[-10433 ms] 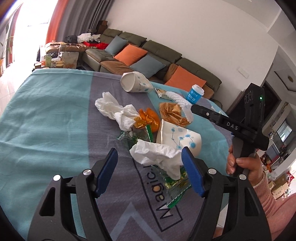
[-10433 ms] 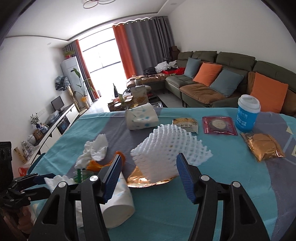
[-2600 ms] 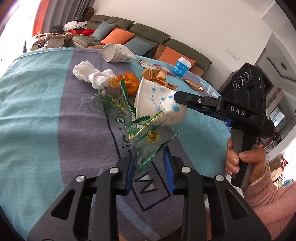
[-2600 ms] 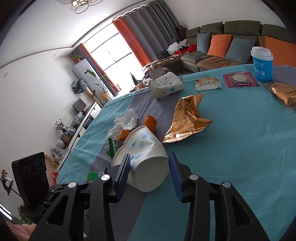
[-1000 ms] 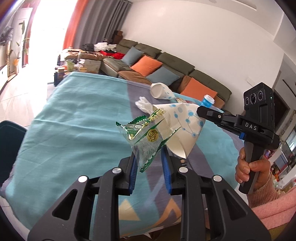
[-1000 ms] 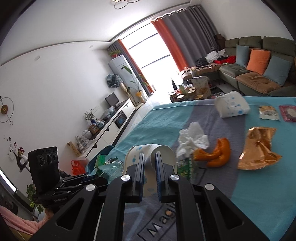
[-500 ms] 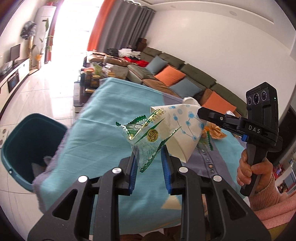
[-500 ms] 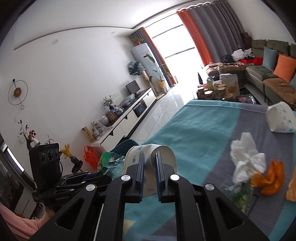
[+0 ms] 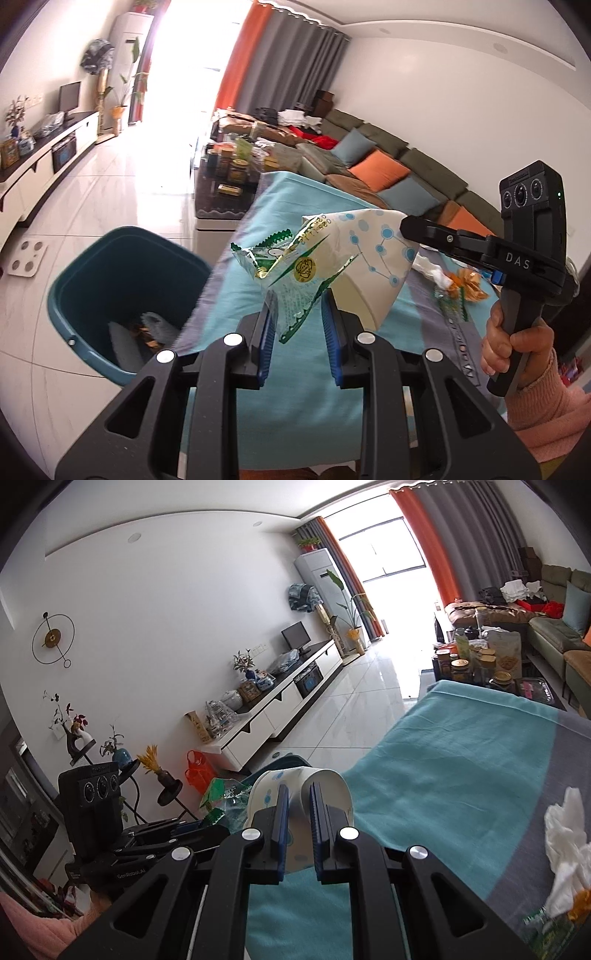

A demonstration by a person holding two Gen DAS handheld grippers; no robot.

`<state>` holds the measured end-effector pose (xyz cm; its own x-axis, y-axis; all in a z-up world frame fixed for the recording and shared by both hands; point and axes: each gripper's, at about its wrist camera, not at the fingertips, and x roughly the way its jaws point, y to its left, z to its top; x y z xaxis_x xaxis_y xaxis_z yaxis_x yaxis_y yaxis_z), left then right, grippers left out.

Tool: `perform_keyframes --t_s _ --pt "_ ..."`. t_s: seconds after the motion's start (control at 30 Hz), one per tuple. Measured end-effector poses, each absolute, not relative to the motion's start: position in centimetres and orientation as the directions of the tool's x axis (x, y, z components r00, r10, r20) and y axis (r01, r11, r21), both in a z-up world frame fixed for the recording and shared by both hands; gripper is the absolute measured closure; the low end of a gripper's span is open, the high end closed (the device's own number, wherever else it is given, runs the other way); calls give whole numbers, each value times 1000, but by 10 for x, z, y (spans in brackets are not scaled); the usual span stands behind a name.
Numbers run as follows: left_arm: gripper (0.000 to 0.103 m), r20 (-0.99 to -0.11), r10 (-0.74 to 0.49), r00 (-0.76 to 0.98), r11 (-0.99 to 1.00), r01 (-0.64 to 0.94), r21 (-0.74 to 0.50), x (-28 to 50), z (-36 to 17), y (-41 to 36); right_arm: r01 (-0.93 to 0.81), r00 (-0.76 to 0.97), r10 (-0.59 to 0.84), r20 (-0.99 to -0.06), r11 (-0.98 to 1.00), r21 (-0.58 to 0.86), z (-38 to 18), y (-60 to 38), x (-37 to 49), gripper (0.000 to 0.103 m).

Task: Collect trash
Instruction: 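Carry the green wrapper and blue-dotted cup with both tools over the teal bin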

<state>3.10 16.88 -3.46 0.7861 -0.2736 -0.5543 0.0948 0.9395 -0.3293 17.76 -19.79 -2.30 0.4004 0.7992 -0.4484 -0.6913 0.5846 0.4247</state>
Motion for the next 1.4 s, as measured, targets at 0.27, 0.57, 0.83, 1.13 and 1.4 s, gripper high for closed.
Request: perform_keyframes --t_s 0.27,0.57,0.83,1.13,1.4 --pt "78 -567 -210 797 942 9 -337 34 -40 206 -713 354 809 -469 558 425 -26 -160 191 93" --pt "78 -594 -155 789 937 -73 -341 36 -51 237 -728 316 810 -494 541 421 -28 -118 205 93" --pt "78 -623 -122 773 930 -131 -344 40 -64 260 -727 291 803 -521 539 425 -35 -85 214 93" --pt "78 -656 -108 747 917 -180 -355 54 -82 278 -714 275 778 -565 559 422 -49 -52 227 93" --pt "78 -681 -90 727 909 -219 -354 65 -96 288 -704 249 755 -607 572 422 -62 -28 234 93"
